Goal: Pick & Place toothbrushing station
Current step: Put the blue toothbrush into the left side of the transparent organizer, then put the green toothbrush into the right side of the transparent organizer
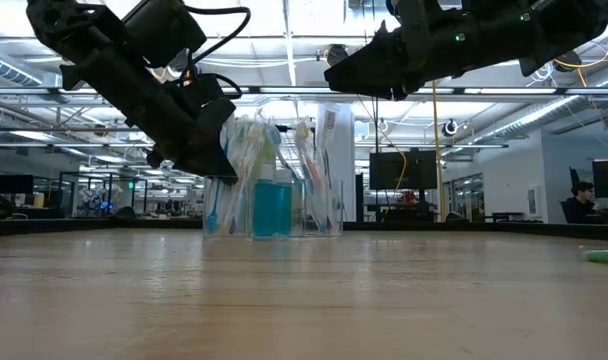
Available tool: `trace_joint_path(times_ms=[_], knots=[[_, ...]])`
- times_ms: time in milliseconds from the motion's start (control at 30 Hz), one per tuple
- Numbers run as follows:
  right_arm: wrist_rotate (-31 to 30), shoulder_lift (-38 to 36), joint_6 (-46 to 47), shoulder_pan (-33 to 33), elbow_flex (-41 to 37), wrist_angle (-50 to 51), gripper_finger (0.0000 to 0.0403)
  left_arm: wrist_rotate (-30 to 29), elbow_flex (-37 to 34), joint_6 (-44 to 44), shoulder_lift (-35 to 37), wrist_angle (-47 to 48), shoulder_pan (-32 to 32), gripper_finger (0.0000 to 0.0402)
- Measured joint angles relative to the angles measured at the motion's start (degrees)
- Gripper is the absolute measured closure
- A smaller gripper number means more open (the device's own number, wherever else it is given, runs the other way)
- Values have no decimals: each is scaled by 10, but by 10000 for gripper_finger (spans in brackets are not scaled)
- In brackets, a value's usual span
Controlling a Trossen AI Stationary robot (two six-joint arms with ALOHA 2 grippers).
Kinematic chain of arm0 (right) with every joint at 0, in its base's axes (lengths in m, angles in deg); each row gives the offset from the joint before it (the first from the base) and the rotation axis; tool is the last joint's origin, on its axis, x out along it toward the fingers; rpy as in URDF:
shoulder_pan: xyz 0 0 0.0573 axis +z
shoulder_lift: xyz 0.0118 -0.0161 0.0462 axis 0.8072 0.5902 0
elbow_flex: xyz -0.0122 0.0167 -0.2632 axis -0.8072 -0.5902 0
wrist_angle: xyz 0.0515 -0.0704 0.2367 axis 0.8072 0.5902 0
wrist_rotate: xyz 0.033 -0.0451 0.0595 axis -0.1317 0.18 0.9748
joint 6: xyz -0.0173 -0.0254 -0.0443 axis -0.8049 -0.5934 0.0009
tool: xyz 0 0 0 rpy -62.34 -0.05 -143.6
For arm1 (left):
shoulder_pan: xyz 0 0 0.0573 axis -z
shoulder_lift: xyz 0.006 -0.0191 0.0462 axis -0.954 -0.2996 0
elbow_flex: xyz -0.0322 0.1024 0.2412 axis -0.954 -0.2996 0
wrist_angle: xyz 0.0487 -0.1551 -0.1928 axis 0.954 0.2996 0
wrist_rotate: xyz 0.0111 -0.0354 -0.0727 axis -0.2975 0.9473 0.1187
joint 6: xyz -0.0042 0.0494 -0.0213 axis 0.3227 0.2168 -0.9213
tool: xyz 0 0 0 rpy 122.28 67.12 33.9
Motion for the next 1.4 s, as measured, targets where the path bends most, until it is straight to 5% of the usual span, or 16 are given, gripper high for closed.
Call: trace_joint_path(times_ms=[733, 1133, 1400], knots=[[0, 0, 0, 0, 0, 0, 199, 11, 0, 65, 0, -4, -1, 362], [0, 0, 0, 0, 0, 0, 200, 20, -1, 88, 19, -7, -2, 248], [0, 0, 0, 0, 0, 1, 200, 26, -1, 44, 83, 45, 18, 251]])
